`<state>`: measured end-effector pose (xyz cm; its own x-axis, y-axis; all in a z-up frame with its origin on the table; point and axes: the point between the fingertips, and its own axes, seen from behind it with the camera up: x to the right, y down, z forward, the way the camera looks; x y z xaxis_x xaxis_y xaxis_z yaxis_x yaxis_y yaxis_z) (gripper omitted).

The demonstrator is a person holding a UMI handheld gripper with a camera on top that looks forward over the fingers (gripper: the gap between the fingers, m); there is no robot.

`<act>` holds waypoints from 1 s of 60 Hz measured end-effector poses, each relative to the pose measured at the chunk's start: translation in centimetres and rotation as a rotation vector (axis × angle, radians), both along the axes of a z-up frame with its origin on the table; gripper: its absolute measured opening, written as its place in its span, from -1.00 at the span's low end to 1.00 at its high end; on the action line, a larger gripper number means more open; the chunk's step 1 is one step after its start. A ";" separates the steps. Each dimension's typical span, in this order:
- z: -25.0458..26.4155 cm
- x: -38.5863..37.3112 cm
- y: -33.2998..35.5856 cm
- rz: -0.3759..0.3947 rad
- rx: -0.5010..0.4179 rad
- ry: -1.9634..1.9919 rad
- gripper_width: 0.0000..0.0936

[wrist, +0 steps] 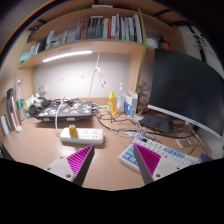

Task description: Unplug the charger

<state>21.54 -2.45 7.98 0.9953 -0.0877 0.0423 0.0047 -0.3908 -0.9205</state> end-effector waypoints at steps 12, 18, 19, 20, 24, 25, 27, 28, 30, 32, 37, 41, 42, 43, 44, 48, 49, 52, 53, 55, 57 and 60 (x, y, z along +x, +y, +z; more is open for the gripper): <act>-0.7 -2.3 0.7 0.030 -0.008 0.002 0.86; -1.5 -5.0 1.9 0.068 -0.017 0.025 0.85; -1.7 -5.5 2.2 0.076 -0.017 0.030 0.85; -1.8 -6.1 2.5 0.084 -0.016 0.035 0.85; -2.1 -8.5 4.0 0.117 -0.009 0.049 0.85; -2.2 -9.0 4.4 0.124 -0.007 0.050 0.86; -2.5 -10.0 5.3 0.137 -0.004 0.047 0.86; -2.6 -10.4 5.7 0.145 -0.002 0.044 0.84; -3.0 -11.2 6.7 0.154 -0.004 0.039 0.84; -3.5 -11.7 7.6 0.150 -0.012 0.036 0.84; -4.3 -12.7 9.8 0.132 -0.020 0.039 0.82; -4.5 -13.0 11.5 0.108 -0.014 0.047 0.76; -4.5 -13.1 12.0 0.105 -0.010 0.047 0.74; -4.5 -13.2 12.5 0.102 -0.004 0.047 0.72; -4.5 -13.2 13.0 0.098 0.001 0.046 0.70; -5.0 -13.4 14.3 0.090 -0.008 0.044 0.20; -5.0 -14.0 14.5 0.103 -0.009 0.060 0.02; -5.0 -14.5 14.9 0.104 -0.009 0.093 -0.35; -5.0 -14.5 15.0 0.101 -0.008 0.092 -0.36; -4.9 -14.5 15.0 0.104 -0.005 0.074 -0.41; -4.9 -14.5 14.9 0.108 -0.004 0.058 -0.45; -4.9 -14.5 14.9 0.107 -0.005 0.067 -0.50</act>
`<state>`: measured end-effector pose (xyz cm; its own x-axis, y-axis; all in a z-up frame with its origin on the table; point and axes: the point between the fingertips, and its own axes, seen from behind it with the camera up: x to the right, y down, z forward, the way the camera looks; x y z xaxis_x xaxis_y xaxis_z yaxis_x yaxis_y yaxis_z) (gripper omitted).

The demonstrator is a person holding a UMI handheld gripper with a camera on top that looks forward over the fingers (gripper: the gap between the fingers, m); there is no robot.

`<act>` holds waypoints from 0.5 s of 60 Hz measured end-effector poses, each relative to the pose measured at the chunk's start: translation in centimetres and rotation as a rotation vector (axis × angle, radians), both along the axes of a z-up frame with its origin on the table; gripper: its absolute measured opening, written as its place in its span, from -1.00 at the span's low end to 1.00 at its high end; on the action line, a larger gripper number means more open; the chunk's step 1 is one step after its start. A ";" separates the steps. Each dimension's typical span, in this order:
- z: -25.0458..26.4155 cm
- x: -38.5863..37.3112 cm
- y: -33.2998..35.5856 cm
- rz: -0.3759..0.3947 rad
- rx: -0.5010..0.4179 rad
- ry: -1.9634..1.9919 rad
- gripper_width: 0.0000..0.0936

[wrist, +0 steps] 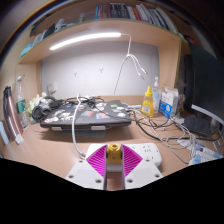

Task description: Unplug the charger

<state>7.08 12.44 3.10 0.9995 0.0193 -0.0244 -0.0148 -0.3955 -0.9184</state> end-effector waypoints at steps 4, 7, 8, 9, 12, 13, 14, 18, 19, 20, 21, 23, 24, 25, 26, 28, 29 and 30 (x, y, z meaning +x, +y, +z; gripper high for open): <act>0.0 -0.1 0.1 0.004 -0.001 0.017 -0.57; 0.1 0.0 0.1 0.006 0.002 0.010 -0.60; 0.1 0.0 0.0 0.006 0.004 0.006 -0.60; 0.1 0.0 0.0 0.007 0.004 0.003 -0.60; 1.6 -0.1 -0.2 0.008 0.049 -0.004 -0.62; 2.6 0.2 -0.1 0.001 0.083 -0.005 -0.62; 3.9 0.6 -0.2 -0.012 0.115 -0.014 -0.62; 8.1 2.7 -0.5 -0.061 0.183 -0.066 -0.62; 9.3 3.4 -0.7 -0.064 0.205 -0.062 -0.62; 10.2 3.7 -0.8 -0.068 0.215 -0.057 -0.62; 11.0 4.1 -1.0 -0.072 0.223 -0.050 -0.62; 12.1 5.2 -1.3 -0.081 0.227 -0.041 -0.62; 12.6 5.9 -1.5 -0.089 0.225 -0.040 -0.62; 13.0 6.8 -1.8 -0.100 0.224 -0.041 -0.62; 13.4 7.7 -2.1 -0.112 0.223 -0.043 -0.62; 13.5 9.7 -2.4 -0.137 0.219 -0.052 -0.62; 13.6 10.7 -2.7 -0.149 0.204 -0.063 -0.62; 13.5 11.7 -3.0 -0.159 0.186 -0.074 -0.62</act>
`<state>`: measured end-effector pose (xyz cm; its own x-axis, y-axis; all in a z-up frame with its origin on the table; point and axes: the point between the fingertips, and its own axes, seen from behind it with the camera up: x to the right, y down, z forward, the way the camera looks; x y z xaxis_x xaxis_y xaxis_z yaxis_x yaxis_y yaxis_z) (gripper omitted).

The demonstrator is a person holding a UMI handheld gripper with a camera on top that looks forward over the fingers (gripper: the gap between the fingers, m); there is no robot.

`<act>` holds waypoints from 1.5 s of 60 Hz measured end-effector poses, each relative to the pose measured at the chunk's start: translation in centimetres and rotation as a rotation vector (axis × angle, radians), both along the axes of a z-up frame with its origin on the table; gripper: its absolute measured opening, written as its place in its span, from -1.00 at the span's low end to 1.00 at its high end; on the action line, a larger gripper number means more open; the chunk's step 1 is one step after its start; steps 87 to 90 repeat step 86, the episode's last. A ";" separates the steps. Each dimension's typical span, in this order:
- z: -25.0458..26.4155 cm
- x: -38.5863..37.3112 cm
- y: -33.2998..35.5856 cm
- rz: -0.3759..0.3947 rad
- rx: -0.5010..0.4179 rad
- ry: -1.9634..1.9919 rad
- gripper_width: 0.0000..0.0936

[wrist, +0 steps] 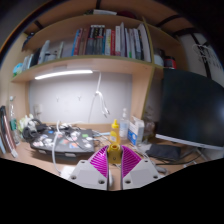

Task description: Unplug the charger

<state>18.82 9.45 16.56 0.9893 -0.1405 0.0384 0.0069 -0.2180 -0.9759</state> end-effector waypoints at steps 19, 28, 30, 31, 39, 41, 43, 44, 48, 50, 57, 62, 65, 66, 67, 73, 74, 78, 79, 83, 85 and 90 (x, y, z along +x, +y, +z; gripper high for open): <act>-11.7 5.4 -1.5 -0.001 -0.315 0.048 -0.59; -14.8 5.1 -0.1 0.015 -0.385 0.056 -0.55; -15.4 5.0 0.0 0.017 -0.405 0.061 -0.55; -15.7 5.0 0.1 0.017 -0.415 0.063 -0.54; -16.7 4.8 0.9 0.021 -0.445 0.051 -0.48; -16.7 4.7 1.1 0.020 -0.449 0.051 -0.46; -16.8 4.7 1.2 0.019 -0.455 0.050 -0.41; -16.8 4.6 1.2 0.021 -0.459 0.047 -0.39; -17.0 4.0 1.1 0.044 -0.475 0.045 -0.14; -17.1 3.8 0.9 0.048 -0.482 0.042 -0.10; -16.2 5.7 0.9 0.013 -0.444 -0.059 0.56; -15.4 5.0 0.5 0.034 -0.407 -0.038 0.67; -14.5 4.5 0.1 0.055 -0.377 -0.008 0.80; -14.2 4.3 -0.1 0.061 -0.367 0.001 0.87; -13.8 4.1 -0.3 0.067 -0.357 0.010 0.92; -11.9 3.2 -2.0 0.105 -0.323 0.039 0.89; -11.6 3.1 -2.4 0.108 -0.321 0.039 0.89; -10.7 3.2 -4.0 0.122 -0.318 0.020 0.88; -10.5 3.2 -4.4 0.128 -0.320 0.013 0.89; -10.2 3.3 -6.4 0.148 -0.325 -0.006 0.89; -10.2 3.3 -7.5 0.156 -0.332 -0.003 0.88; -10.3 3.4 -8.0 0.159 -0.336 0.000 0.88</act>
